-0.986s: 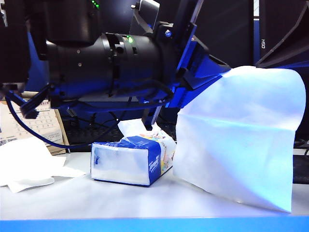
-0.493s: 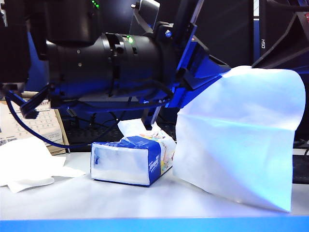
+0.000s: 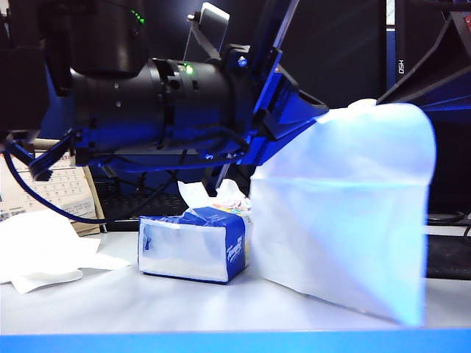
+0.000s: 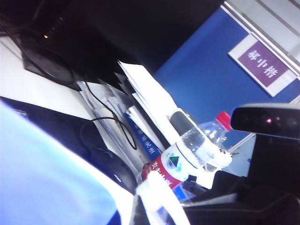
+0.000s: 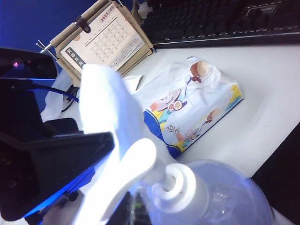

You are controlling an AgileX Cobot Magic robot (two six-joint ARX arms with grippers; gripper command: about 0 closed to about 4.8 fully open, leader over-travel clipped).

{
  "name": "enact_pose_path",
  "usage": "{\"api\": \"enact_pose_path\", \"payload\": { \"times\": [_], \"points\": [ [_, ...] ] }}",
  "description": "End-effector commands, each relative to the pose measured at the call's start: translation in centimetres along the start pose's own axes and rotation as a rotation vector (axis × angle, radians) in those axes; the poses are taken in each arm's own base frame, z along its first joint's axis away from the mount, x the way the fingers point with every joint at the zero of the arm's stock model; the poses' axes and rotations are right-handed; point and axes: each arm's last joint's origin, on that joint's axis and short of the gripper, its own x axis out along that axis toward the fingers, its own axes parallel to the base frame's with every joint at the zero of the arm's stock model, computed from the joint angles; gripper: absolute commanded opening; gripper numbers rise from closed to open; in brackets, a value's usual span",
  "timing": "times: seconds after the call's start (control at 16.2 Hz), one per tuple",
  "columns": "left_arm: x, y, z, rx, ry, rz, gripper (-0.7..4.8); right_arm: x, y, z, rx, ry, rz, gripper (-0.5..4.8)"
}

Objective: Pull out a tissue from the tissue dispenser, then press the switch of the alcohol sanitizer bottle to drop some sanitizer on the paper tissue, and finally place the treated tissue on the table.

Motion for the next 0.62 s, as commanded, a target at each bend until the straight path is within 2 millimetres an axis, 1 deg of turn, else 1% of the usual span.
{"api": "enact_pose_path", "payload": {
  "times": [0.06,0.31,0.62],
  "points": [
    [0.09,-0.26,0.31,0.011,-0.023,-0.025,-0.06,-0.05,0.32,0.5,-0.003,-0.035,0.03,-0.04],
    [0.09,-0.19,0.37,0.01,-0.042,-0.004,-0.06,-0.05,0.34,0.57,-0.007,-0.041,0.03,-0.04],
    [0.09,-0.18,0.35,0.011,-0.039,-0.004,-0.06,-0.06,0.48,0.59,0.04,-0.031,0.066,-0.04]
  ]
}}
